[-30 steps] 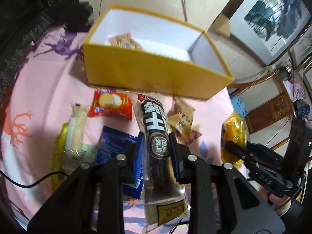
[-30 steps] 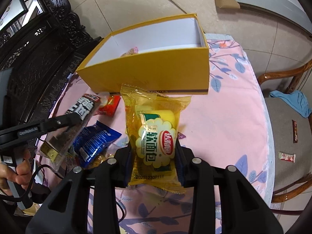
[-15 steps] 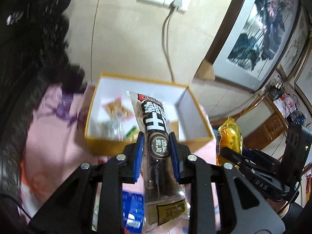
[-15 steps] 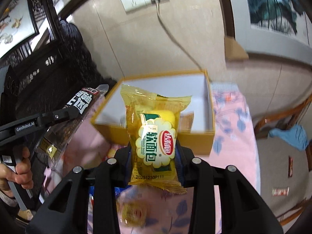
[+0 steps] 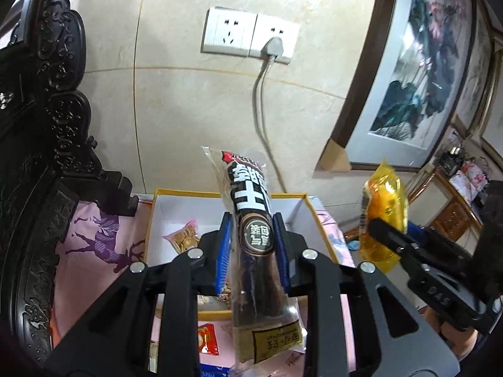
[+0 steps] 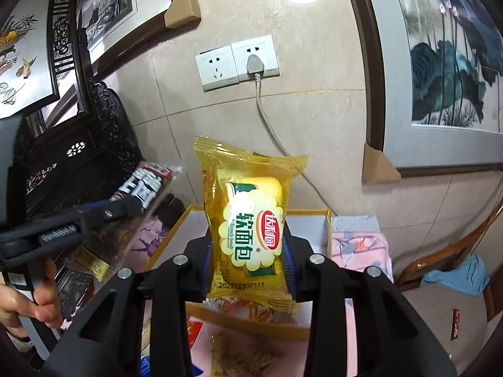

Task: Organize snacks
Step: 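Carry both held packets over the yellow box and open both tools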

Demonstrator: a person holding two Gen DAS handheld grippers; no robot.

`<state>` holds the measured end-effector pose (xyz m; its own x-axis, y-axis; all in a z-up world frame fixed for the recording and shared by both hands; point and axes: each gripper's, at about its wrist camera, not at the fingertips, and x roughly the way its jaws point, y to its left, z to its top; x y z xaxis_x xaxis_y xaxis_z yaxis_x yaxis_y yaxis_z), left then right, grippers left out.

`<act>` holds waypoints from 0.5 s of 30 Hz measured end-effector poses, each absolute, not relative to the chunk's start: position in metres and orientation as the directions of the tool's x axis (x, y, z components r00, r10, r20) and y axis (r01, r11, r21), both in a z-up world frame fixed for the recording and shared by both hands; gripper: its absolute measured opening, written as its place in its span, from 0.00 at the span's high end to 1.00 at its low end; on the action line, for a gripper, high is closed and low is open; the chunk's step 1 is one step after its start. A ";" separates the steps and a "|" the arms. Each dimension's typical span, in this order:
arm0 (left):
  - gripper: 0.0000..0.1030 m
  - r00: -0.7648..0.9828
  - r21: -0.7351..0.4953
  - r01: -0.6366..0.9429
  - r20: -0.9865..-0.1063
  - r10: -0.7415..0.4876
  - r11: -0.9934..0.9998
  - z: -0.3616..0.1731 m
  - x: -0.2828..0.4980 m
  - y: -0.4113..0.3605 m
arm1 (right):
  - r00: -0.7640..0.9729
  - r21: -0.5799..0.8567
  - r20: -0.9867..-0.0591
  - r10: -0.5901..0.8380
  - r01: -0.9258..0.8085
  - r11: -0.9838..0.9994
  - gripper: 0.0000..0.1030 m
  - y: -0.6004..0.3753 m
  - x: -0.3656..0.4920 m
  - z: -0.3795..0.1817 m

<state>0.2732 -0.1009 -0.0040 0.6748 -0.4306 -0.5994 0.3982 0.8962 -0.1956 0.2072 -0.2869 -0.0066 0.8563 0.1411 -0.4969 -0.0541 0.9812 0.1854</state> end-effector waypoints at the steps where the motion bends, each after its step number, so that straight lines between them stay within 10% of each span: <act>1: 0.75 0.673 -0.194 0.390 -0.607 -0.422 0.900 -0.007 0.278 -0.102 | 0.857 0.183 -0.497 0.138 -0.052 0.982 0.64 -0.287 0.212 -0.007; 15: 0.72 0.653 -0.163 0.330 -0.672 -0.350 0.930 -0.046 0.325 -0.113 | 0.842 0.154 -0.526 0.123 -0.048 0.987 0.64 -0.283 0.251 -0.031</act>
<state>0.3248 -0.1127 -0.0457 0.6528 -0.3496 -0.6720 0.3303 0.9297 -0.1628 0.2510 -0.2834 -0.0305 0.8415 0.1229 -0.5260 -0.0480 0.9869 0.1538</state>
